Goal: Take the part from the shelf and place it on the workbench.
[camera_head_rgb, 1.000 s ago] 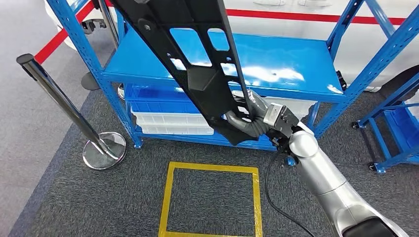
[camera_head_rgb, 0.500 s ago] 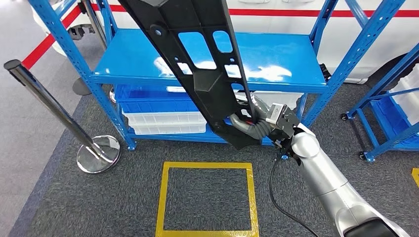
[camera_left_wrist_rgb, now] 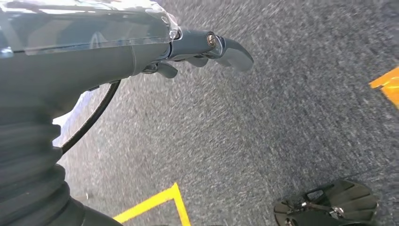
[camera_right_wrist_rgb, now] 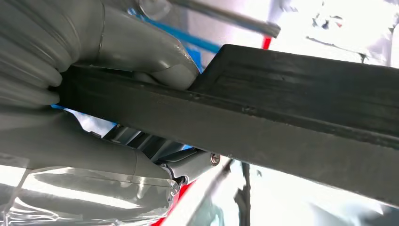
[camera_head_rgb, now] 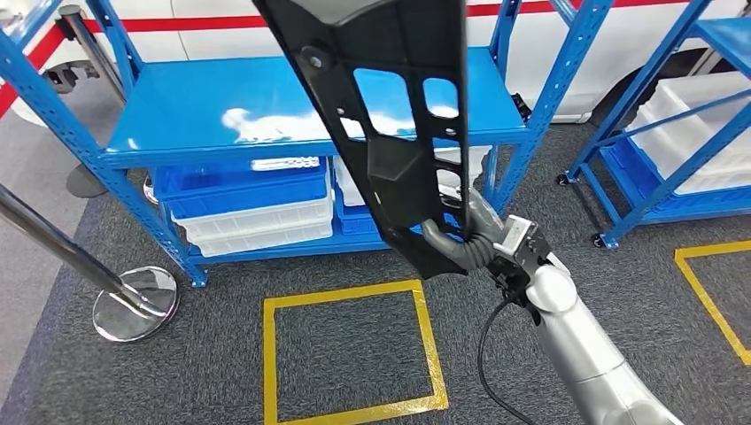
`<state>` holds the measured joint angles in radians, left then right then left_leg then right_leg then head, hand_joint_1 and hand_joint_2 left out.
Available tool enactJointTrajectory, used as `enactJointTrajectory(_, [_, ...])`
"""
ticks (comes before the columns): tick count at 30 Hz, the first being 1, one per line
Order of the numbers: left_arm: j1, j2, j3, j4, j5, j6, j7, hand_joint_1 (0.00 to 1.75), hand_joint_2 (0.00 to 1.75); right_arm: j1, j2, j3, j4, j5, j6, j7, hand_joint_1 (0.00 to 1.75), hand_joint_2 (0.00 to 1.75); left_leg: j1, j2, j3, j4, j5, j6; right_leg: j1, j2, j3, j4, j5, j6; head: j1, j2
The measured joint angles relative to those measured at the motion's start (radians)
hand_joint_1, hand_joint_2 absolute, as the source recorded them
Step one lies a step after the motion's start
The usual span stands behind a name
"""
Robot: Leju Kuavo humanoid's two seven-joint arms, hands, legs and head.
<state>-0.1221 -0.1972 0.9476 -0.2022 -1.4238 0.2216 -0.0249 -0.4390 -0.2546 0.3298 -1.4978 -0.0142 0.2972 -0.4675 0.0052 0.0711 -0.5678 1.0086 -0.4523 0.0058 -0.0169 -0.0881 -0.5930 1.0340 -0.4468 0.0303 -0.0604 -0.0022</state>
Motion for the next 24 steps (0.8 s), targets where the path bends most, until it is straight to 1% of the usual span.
enactJointTrajectory(1, [0.002, 0.001, 0.000, 0.000, 0.000, 0.000, -0.001, 0.00, 1.75, 0.014, 0.000, -0.012, -0.015, -0.001, -0.004, -0.008, 1.75, 1.75, -0.004, 0.011, 0.000, 0.002, -0.003, -0.005, 0.005, -0.007, 0.001, -0.011, -0.003, -0.007, 0.000, 0.000])
enactJointTrajectory(2, [0.003, 0.002, 0.000, 0.000, 0.001, 0.000, -0.001, 0.00, 1.75, 0.031, 0.001, -0.023, -0.031, -0.001, -0.008, -0.015, 1.75, 1.75, -0.006, 0.023, 0.002, 0.003, -0.005, -0.009, 0.006, 0.005, -0.002, -0.013, -0.002, -0.015, 0.000, 0.000])
enactJointTrajectory(3, [0.003, 0.004, 0.000, 0.000, 0.001, 0.000, -0.002, 0.00, 1.75, 0.053, 0.001, -0.036, -0.049, -0.001, -0.013, -0.022, 1.75, 1.75, -0.005, 0.028, 0.003, 0.003, -0.009, -0.015, 0.004, 0.017, -0.004, -0.012, -0.001, -0.022, 0.000, 0.000])
enactJointTrajectory(4, [0.004, 0.005, 0.000, 0.000, 0.000, 0.000, -0.003, 0.00, 1.75, 0.075, 0.001, -0.048, -0.069, 0.001, -0.020, -0.030, 1.75, 1.75, -0.003, 0.017, 0.002, 0.012, -0.020, -0.020, 0.003, 0.030, -0.005, -0.013, 0.002, -0.028, 0.000, 0.000])
enactJointTrajectory(5, [0.004, 0.006, 0.000, 0.000, 0.000, 0.000, -0.005, 0.00, 1.75, 0.096, 0.000, -0.061, -0.090, 0.005, -0.026, -0.039, 1.75, 1.75, -0.001, -0.003, -0.005, 0.036, -0.042, -0.025, 0.001, 0.042, -0.006, -0.014, 0.005, -0.035, 0.000, 0.000])
enactJointTrajectory(6, [0.005, 0.007, 0.000, 0.000, 0.000, 0.000, -0.007, 0.00, 1.75, 0.119, 0.000, -0.073, -0.113, 0.010, -0.033, -0.050, 1.75, 1.75, 0.002, -0.029, -0.022, 0.082, -0.074, -0.028, 0.001, 0.053, -0.007, -0.015, 0.007, -0.041, -0.001, 0.000])
enactJointTrajectory(7, [0.007, 0.007, 0.000, 0.000, 0.000, -0.001, -0.008, 0.00, 1.75, 0.143, 0.000, -0.085, -0.135, 0.016, -0.040, -0.062, 1.75, 1.75, 0.002, -0.050, -0.046, 0.146, -0.112, -0.028, 0.002, 0.066, -0.009, -0.015, 0.009, -0.045, 0.000, 0.000])
enactJointTrajectory(8, [0.010, 0.008, 0.000, 0.000, 0.000, -0.002, -0.009, 0.00, 1.75, 0.167, 0.000, -0.096, -0.156, 0.022, -0.046, -0.073, 1.75, 1.75, 0.002, -0.060, -0.074, 0.217, -0.145, -0.027, 0.004, 0.080, -0.010, -0.014, 0.010, -0.049, -0.001, 0.000])
enactJointTrajectory(9, [0.013, 0.009, 0.000, 0.000, -0.001, -0.003, -0.009, 0.00, 1.75, 0.193, 0.000, -0.106, -0.175, 0.030, -0.049, -0.082, 1.75, 1.75, 0.001, -0.064, -0.096, 0.274, -0.166, -0.026, 0.006, 0.095, -0.012, -0.013, 0.011, -0.050, -0.001, 0.000])
enactJointTrajectory(10, [0.016, 0.010, 0.000, 0.000, -0.001, -0.004, -0.008, 0.00, 1.75, 0.217, 0.000, -0.115, -0.192, 0.038, -0.052, -0.090, 1.75, 1.75, 0.001, -0.066, -0.103, 0.297, -0.166, -0.023, 0.008, 0.112, -0.013, -0.012, 0.012, -0.051, -0.001, 0.000])
enactJointTrajectory(11, [0.018, 0.010, 0.000, 0.000, -0.002, -0.005, -0.008, 0.00, 1.75, 0.237, 0.000, -0.124, -0.207, 0.045, -0.054, -0.096, 1.75, 1.75, 0.000, -0.069, -0.092, 0.278, -0.146, -0.019, 0.009, 0.129, -0.014, -0.010, 0.013, -0.051, -0.001, 0.000])
enactJointTrajectory(12, [0.019, 0.010, 0.000, 0.000, -0.002, -0.006, -0.008, 0.00, 1.75, 0.254, 0.000, -0.133, -0.223, 0.052, -0.055, -0.100, 1.75, 1.75, 0.000, -0.079, -0.064, 0.223, -0.112, -0.015, 0.010, 0.147, -0.015, -0.008, 0.014, -0.050, -0.001, 0.000])
enactJointTrajectory(13, [0.020, 0.010, 0.000, 0.000, -0.003, -0.008, -0.008, 0.00, 1.75, 0.269, 0.000, -0.141, -0.238, 0.057, -0.057, -0.104, 1.75, 1.75, 0.000, -0.106, -0.029, 0.151, -0.079, -0.008, 0.009, 0.164, -0.016, -0.006, 0.015, -0.048, 0.000, 0.000])
enactJointTrajectory(14, [0.020, 0.010, 0.000, 0.000, -0.003, -0.009, -0.009, 0.00, 1.75, 0.279, 0.000, -0.148, -0.251, 0.061, -0.059, -0.107, 1.75, 1.75, 0.002, -0.135, 0.001, 0.085, -0.055, -0.004, 0.010, 0.179, -0.018, -0.004, 0.017, -0.045, 0.000, 0.000])
enactJointTrajectory(15, [0.021, 0.010, 0.000, 0.000, -0.003, -0.010, -0.009, 0.00, 1.75, 0.289, 0.000, -0.155, -0.264, 0.065, -0.061, -0.110, 1.75, 1.75, 0.003, -0.158, 0.021, 0.041, -0.042, -0.001, 0.009, 0.194, -0.022, -0.002, 0.020, -0.040, 0.000, 0.000])
enactJointTrajectory(16, [0.021, 0.010, 0.000, 0.000, -0.003, -0.010, -0.008, 0.00, 1.75, 0.300, 0.000, -0.162, -0.277, 0.070, -0.063, -0.112, 1.75, 1.75, 0.003, -0.171, 0.029, 0.021, -0.041, 0.000, 0.007, 0.207, -0.026, -0.001, 0.023, -0.034, 0.000, 0.000])
enactJointTrajectory(17, [0.020, 0.009, 0.000, 0.000, -0.004, -0.011, -0.008, 0.00, 1.75, 0.315, 0.001, -0.169, -0.289, 0.075, -0.065, -0.114, 1.75, 1.75, 0.002, -0.165, 0.031, 0.015, -0.041, 0.001, 0.005, 0.221, -0.031, -0.003, 0.028, -0.026, 0.000, 0.000])
enactJointTrajectory(18, [0.020, 0.008, 0.000, 0.000, -0.005, -0.012, -0.008, 0.00, 1.75, 0.333, 0.003, -0.177, -0.304, 0.079, -0.067, -0.116, 1.75, 1.75, 0.002, -0.152, 0.032, 0.011, -0.037, 0.005, 0.003, 0.231, -0.034, -0.005, 0.032, -0.019, 0.000, 0.000])
enactJointTrajectory(19, [0.019, 0.007, 0.000, 0.000, -0.006, -0.013, -0.008, 0.00, 1.75, 0.351, 0.006, -0.186, -0.320, 0.083, -0.069, -0.118, 1.75, 1.75, 0.003, -0.138, 0.034, 0.005, -0.032, 0.011, 0.004, 0.222, -0.038, -0.002, 0.030, -0.013, 0.000, 0.000])
enactJointTrajectory(20, [0.020, 0.006, 0.000, 0.000, -0.008, -0.014, -0.008, 0.00, 1.75, 0.368, 0.010, -0.195, -0.336, 0.086, -0.069, -0.121, 1.75, 1.75, 0.005, -0.123, 0.035, -0.001, -0.026, 0.017, 0.006, 0.198, -0.046, 0.013, 0.018, -0.009, 0.000, 0.000])
enactJointTrajectory(21, [0.021, 0.004, 0.000, 0.000, -0.009, -0.015, -0.008, 0.00, 1.75, 0.383, 0.014, -0.203, -0.353, 0.088, -0.068, -0.124, 1.75, 1.75, 0.007, -0.108, 0.035, -0.007, -0.022, 0.022, 0.007, 0.165, -0.061, 0.048, -0.006, -0.005, 0.000, 0.000])
enactJointTrajectory(22, [0.023, 0.003, 0.000, 0.000, -0.011, -0.016, -0.007, 0.00, 1.75, 0.398, 0.019, -0.211, -0.368, 0.086, -0.061, -0.128, 1.75, 1.75, 0.005, -0.092, 0.034, -0.008, -0.020, 0.025, 0.006, 0.129, -0.085, 0.104, -0.040, -0.001, 0.000, 0.000])
enactJointTrajectory(23, [0.025, 0.003, 0.000, 0.000, -0.012, -0.017, -0.006, 0.00, 1.75, 0.414, 0.024, -0.219, -0.383, 0.081, -0.050, -0.132, 1.75, 1.75, 0.004, -0.077, 0.032, -0.008, -0.019, 0.026, 0.004, 0.109, -0.113, 0.170, -0.075, 0.003, 0.000, 0.000])
enactJointTrajectory(24, [0.028, 0.003, 0.000, 0.000, -0.013, -0.018, -0.005, 0.00, 1.75, 0.432, 0.030, -0.227, -0.397, 0.073, -0.037, -0.137, 1.75, 1.75, 0.003, -0.061, 0.030, -0.008, -0.019, 0.026, 0.000, 0.100, -0.137, 0.228, -0.100, 0.007, 0.000, 0.000])
